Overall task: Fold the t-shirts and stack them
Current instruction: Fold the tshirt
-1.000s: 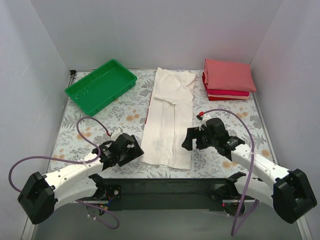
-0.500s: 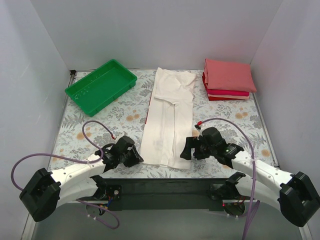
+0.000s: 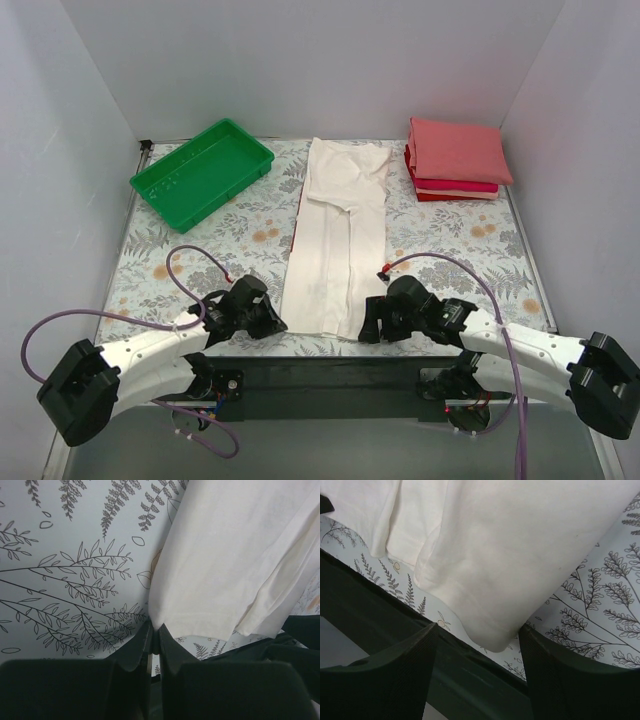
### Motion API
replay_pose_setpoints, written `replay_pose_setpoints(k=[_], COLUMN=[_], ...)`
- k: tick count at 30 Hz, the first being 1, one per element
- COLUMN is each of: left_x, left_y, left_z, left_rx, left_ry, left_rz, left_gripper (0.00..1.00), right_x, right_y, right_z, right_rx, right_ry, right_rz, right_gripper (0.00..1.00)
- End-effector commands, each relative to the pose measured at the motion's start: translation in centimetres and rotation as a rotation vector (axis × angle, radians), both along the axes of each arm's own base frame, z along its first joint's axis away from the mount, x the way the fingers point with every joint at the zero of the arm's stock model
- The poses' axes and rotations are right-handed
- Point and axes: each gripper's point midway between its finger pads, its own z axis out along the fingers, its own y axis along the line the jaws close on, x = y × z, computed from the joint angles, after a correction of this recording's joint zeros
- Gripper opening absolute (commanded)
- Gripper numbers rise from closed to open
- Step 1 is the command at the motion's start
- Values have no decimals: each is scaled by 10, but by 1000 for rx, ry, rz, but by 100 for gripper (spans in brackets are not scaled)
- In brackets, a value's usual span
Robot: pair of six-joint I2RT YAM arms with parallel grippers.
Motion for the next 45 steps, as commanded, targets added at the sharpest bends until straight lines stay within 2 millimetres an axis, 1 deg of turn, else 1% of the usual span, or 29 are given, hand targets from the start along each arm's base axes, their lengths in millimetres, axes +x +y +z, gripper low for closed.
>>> replay_pose_setpoints(k=[1,4,6,10,13,17,20,25,27,32,36,38,41,42,45], left_x=[-20,-21,-22,-24,-26,-27,-26,-27,-26,-26,-27,-27,-29,-31,-38], left_y=[14,13,12,8,1,-1,-1,-1,0,0,-1,-2,-5,-5,-8], left_z=[-15,-14,-13,-13,-11,-12,-11,-9,-8,-8,-7,-4,2,3,11], left_rx=[45,31,22,-10,-38,-40,-52,-71,-73,-71,-68,-73,-87,-88,-119], left_ry=[70,69,69,66,67,70,61,48,43,44,45,42,37,41,45], left_rz=[-23,-23,-24,-39,-79,-88,-84,-77,-72,-73,-80,-98,-126,-136,-179], left_gripper=[0,0,0,0,0,0,0,0,0,0,0,0,0,0,0], right_x=[-4,-8,-5,-10,-12,-15,-16,-17,-16,-13,-11,-11,-12,-14,-21], right_y=[-6,-7,-12,-17,-16,-17,-22,-27,-28,-28,-28,-27,-22,-19,-9], right_z=[-8,-10,-10,-13,-13,-11,-12,-12,-13,-11,-11,-10,-5,-2,4], right_rx=[-52,-76,-109,-133,-130,-140,-162,-187,-194,-205,-214,-214,-193,-181,-142], right_ry=[21,37,24,29,36,38,41,37,31,5,-13,-17,-22,-18,-16], right_rz=[-45,-49,-77,-75,-67,-67,-74,-79,-77,-48,-36,-22,-4,5,39], right_gripper=[71,67,64,62,61,61,61,56,49,40,25,20,8,1,1])
